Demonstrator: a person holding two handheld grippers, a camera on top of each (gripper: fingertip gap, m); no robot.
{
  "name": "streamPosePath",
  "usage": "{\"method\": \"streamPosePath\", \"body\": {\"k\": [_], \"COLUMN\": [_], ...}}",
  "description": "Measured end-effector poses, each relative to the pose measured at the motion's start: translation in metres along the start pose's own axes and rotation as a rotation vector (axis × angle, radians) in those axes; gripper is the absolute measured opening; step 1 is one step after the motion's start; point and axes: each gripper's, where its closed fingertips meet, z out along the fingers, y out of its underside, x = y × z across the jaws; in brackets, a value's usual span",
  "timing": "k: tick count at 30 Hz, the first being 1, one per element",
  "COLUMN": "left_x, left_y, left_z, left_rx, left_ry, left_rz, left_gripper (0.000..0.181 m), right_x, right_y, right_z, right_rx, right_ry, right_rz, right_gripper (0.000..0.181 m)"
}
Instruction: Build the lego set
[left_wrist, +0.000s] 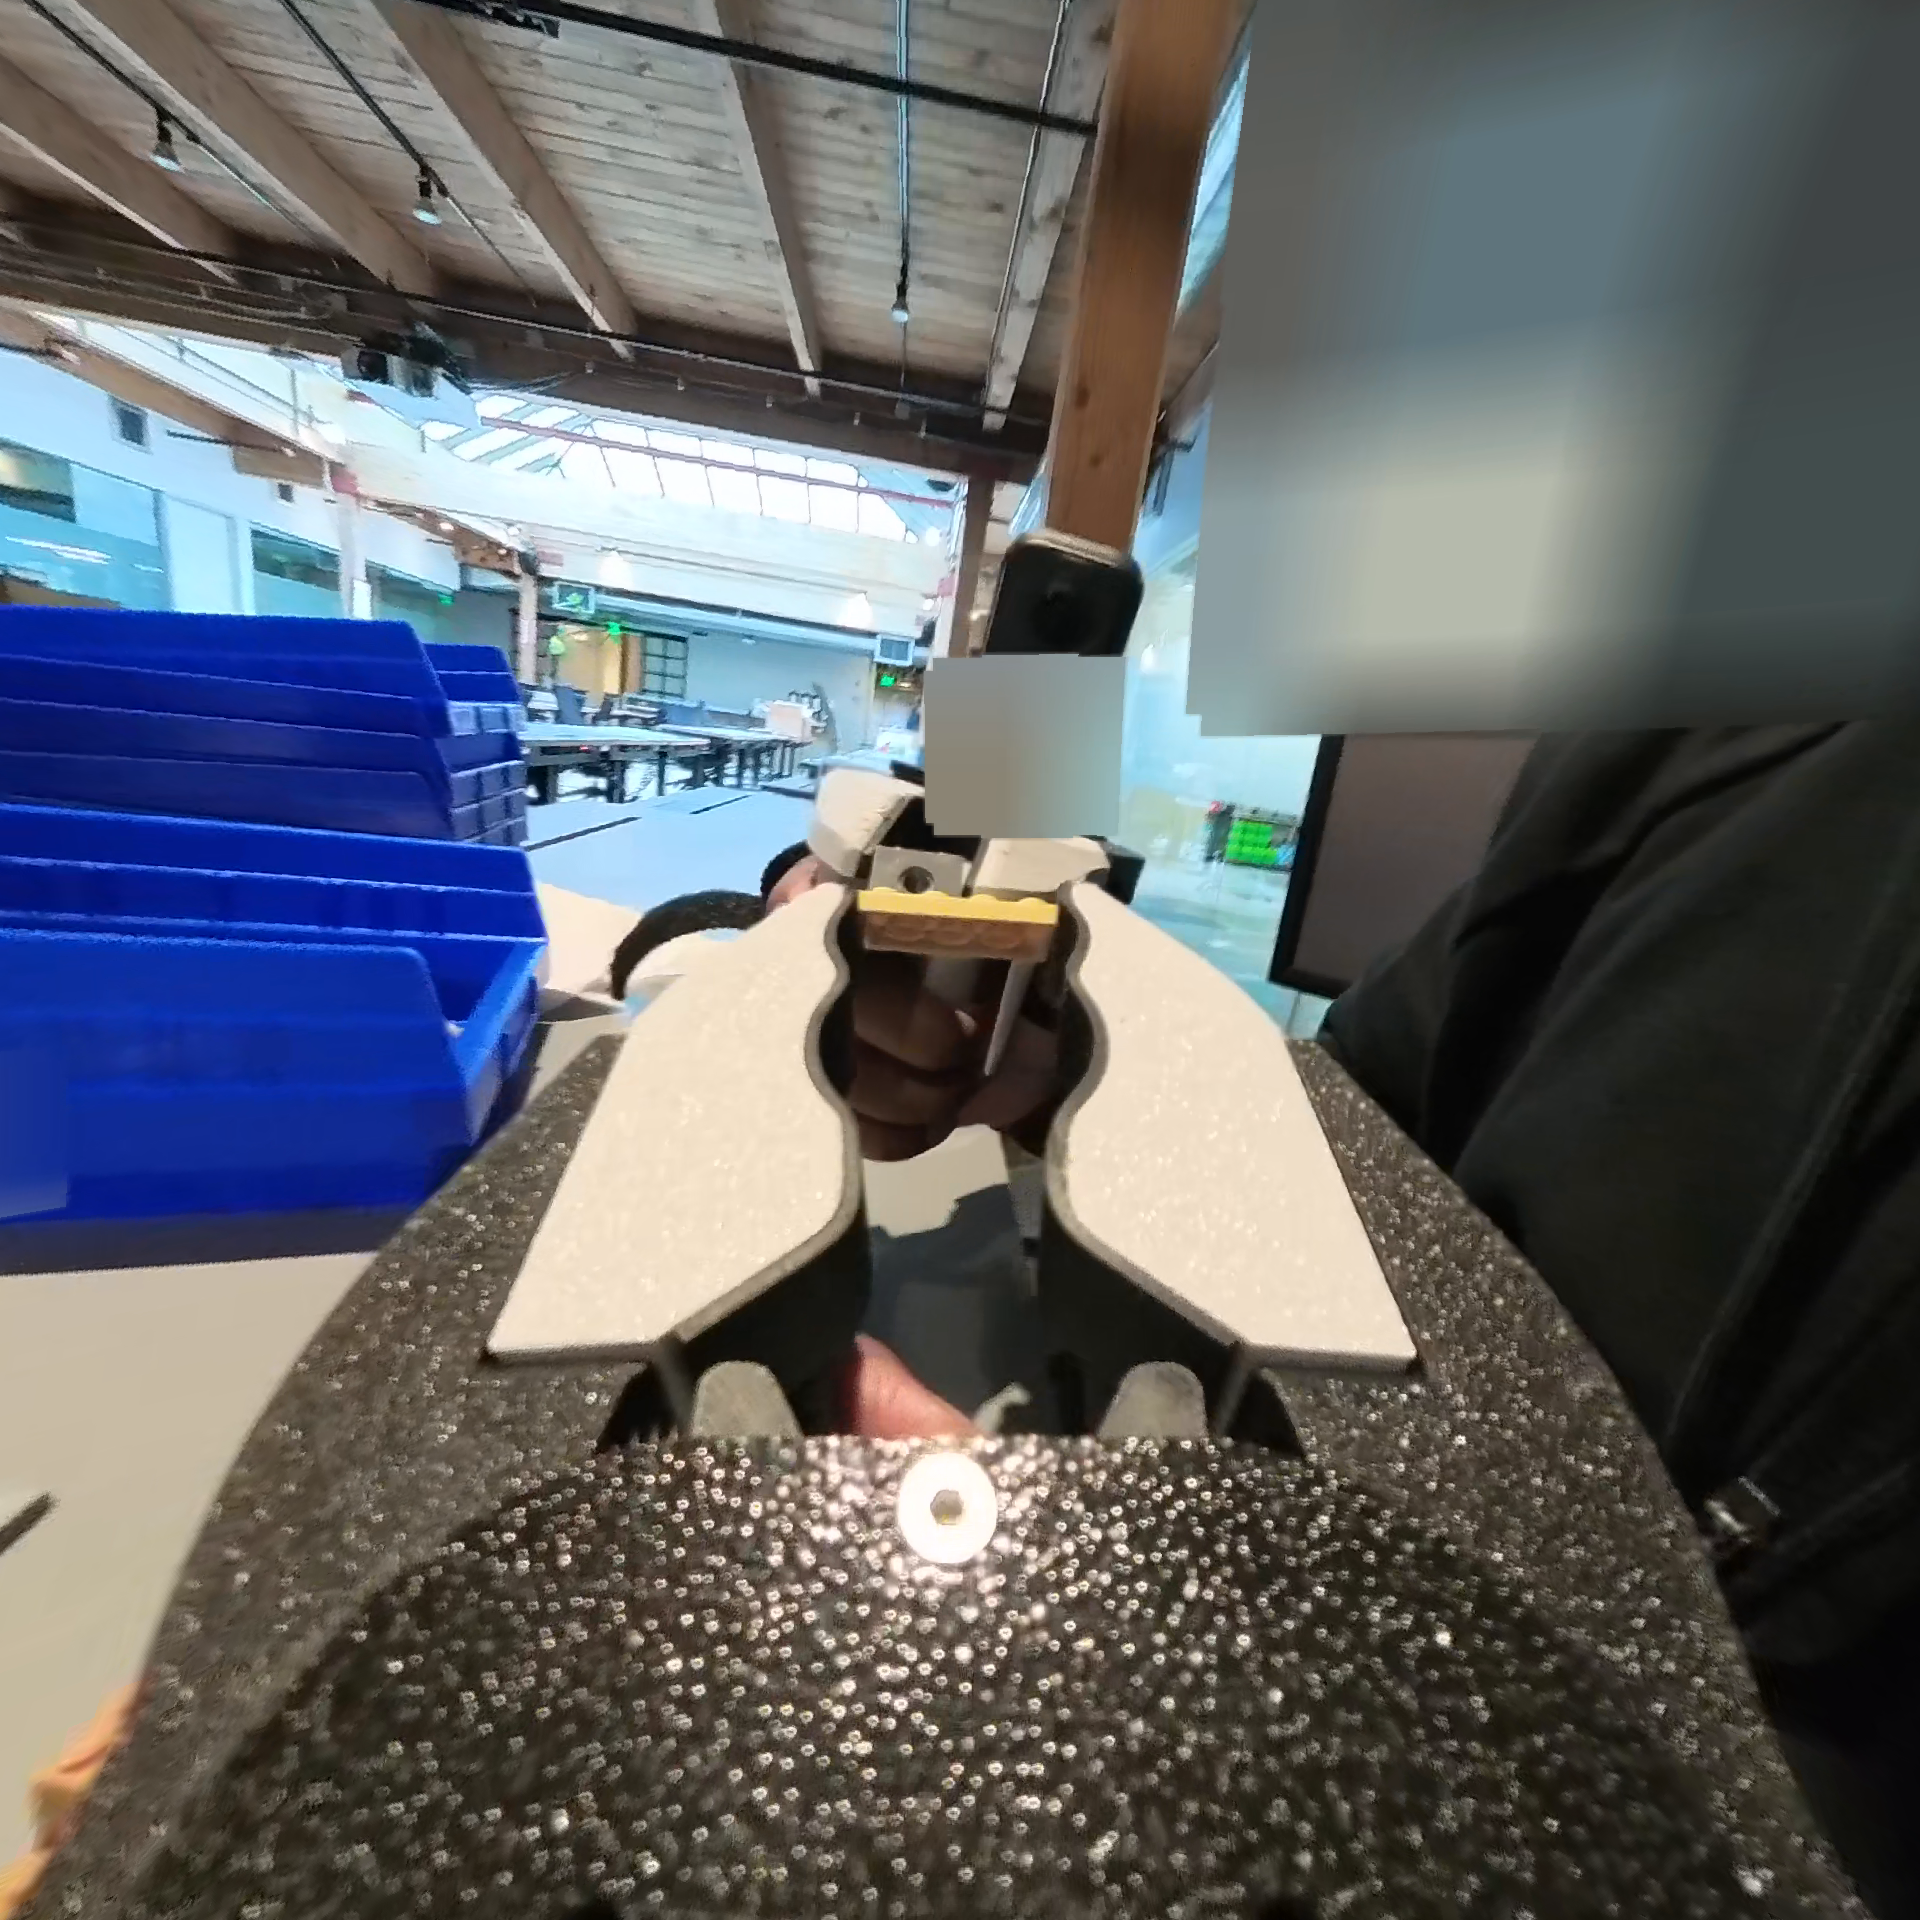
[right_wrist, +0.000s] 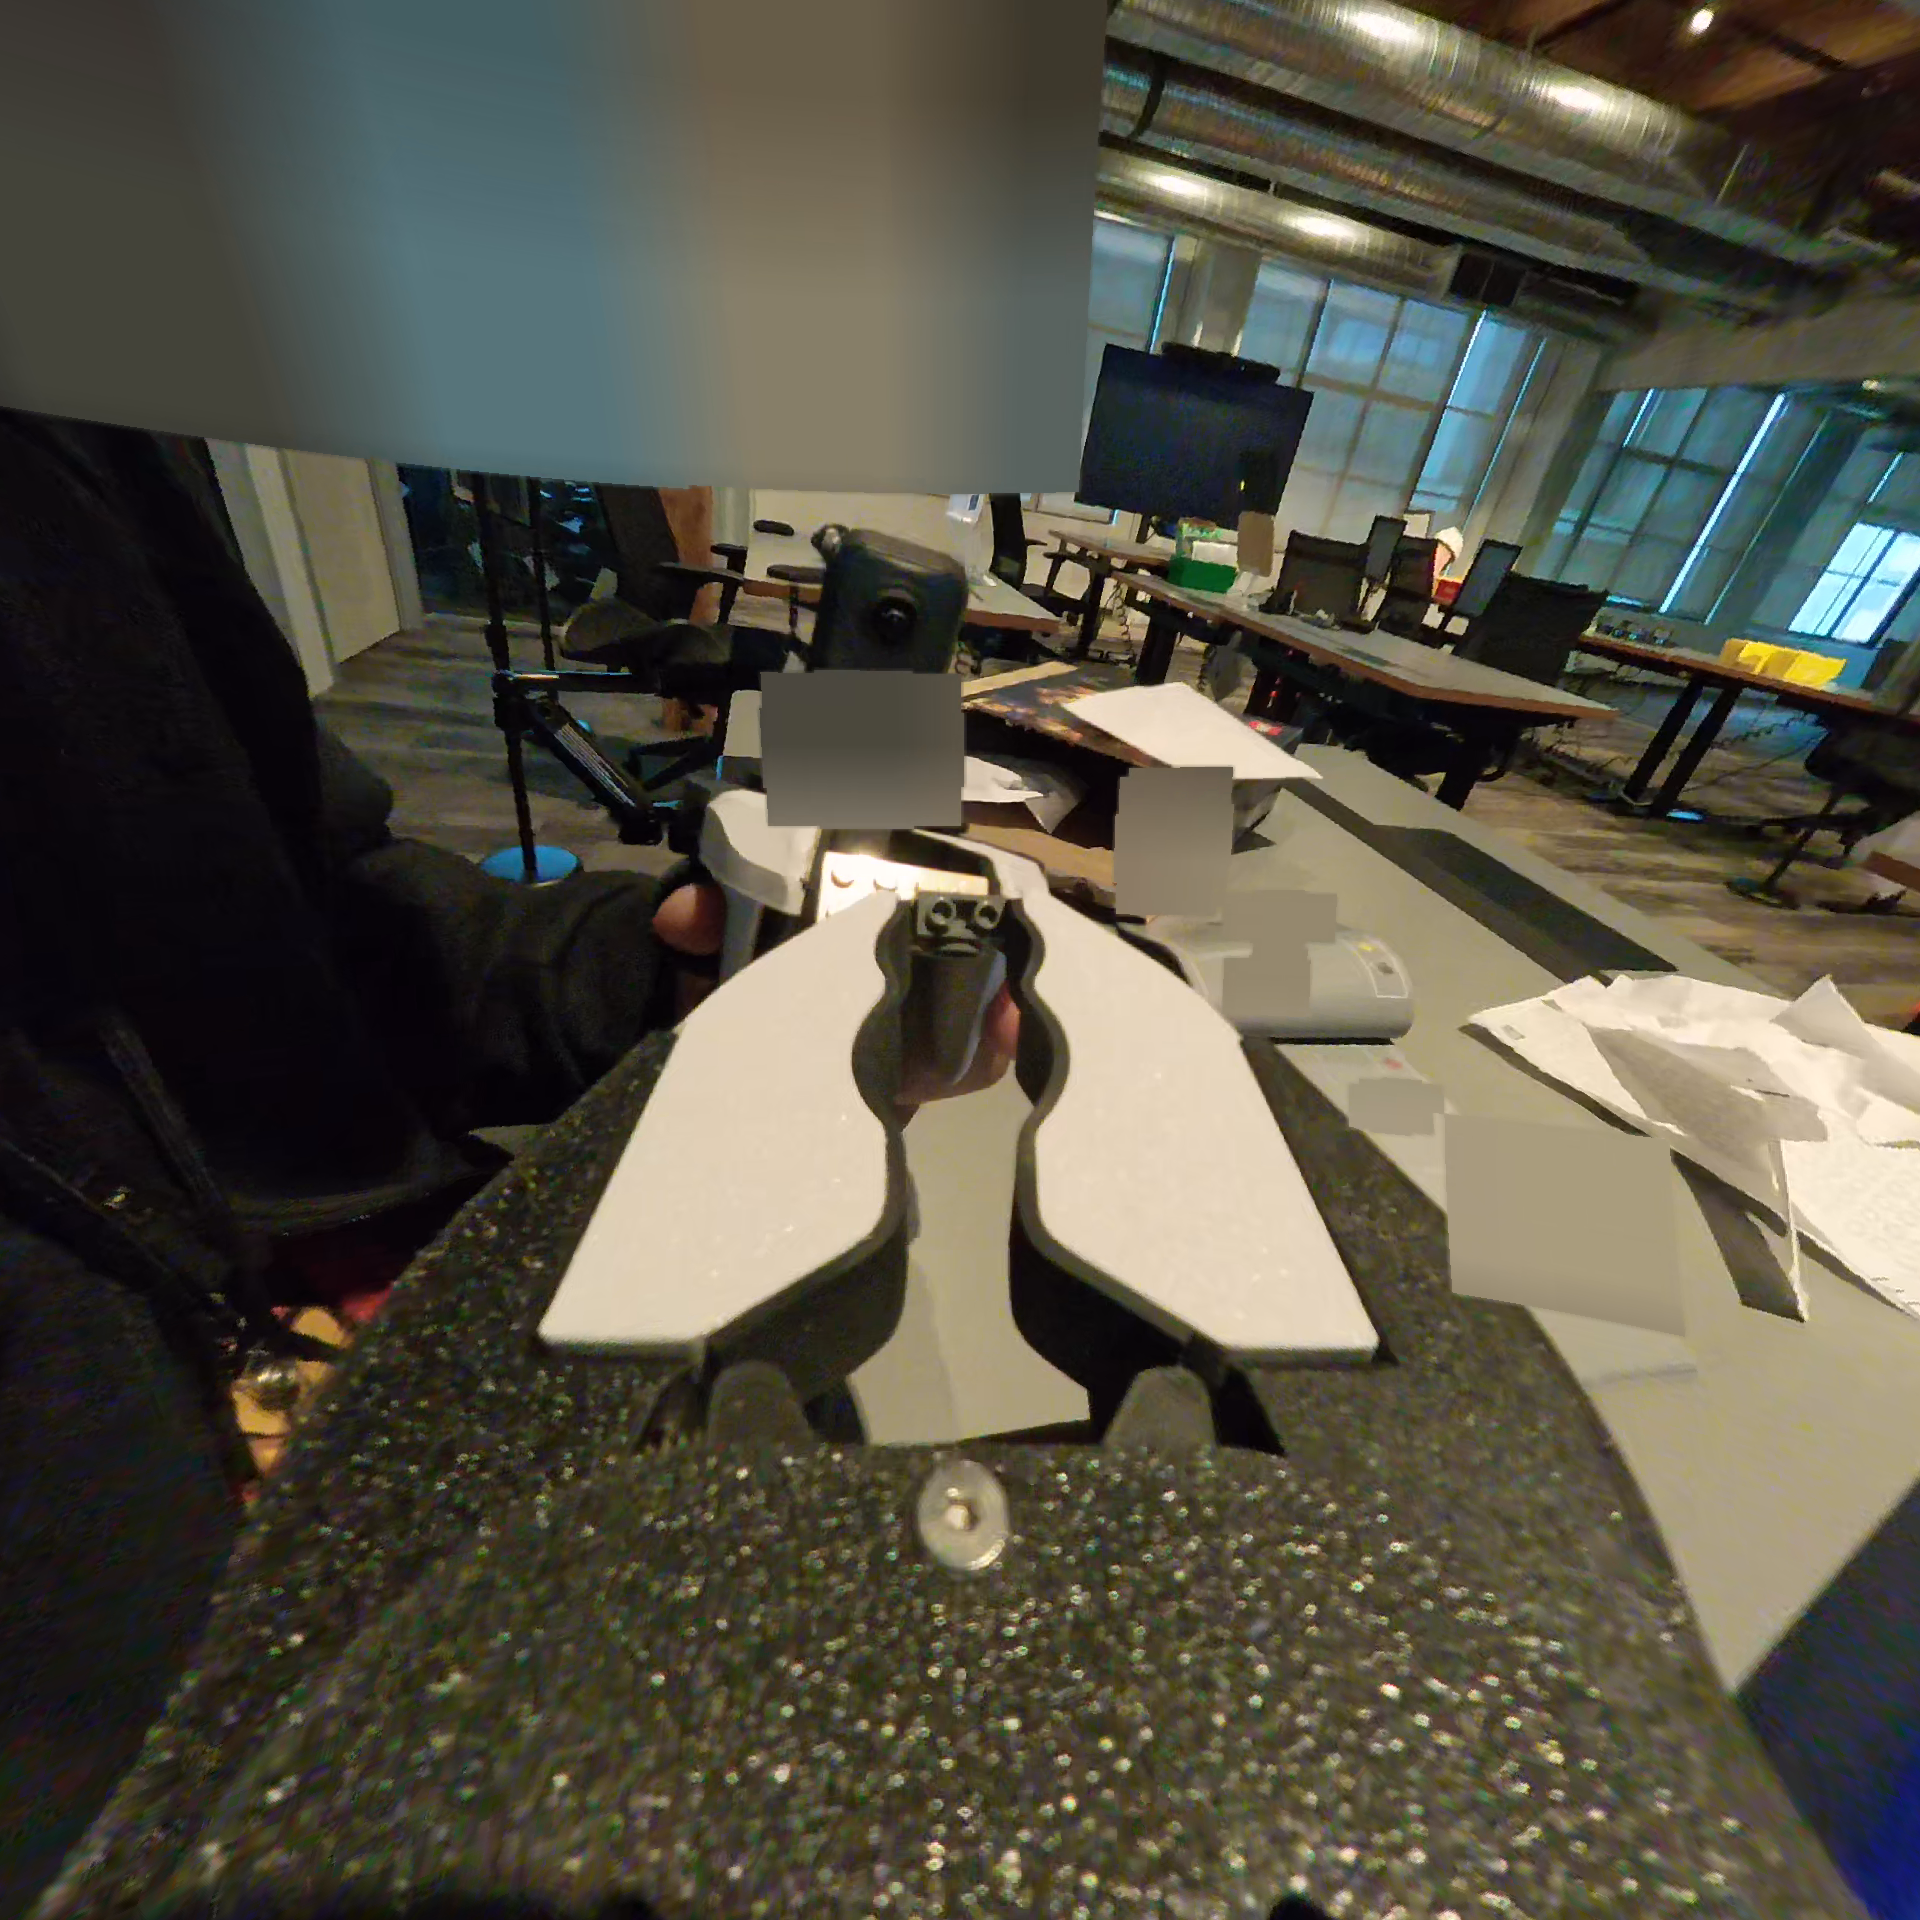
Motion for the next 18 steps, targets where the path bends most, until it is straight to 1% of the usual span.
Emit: {"method": "streamPosePath", "body": {"k": [6,11,18], "left_x": [-0.0002,-0.0034,-0.0058], "left_y": [-0.0041,-0.0051,-0.0087], "left_z": [-0.0010,-0.0018,-0.0026], "left_rx": [0.053,0.059,0.092], "left_ry": [0.033,0.021,0.015], "left_rz": [-0.088,-0.102,-0.134], "left_gripper": [0.034,0.034,0.035], "right_x": [0.0007,0.0031,0.0067], "right_y": [0.0022,0.0039,-0.0026], "right_z": [0.0012,0.0022,0.0031], "right_rx": [-0.033,-0.035,0.023], "right_ry": [-0.009,0.021,0.078], "right_rz": [0.081,0.053,0.003], "right_gripper": [0.016,0.016,0.015]}}
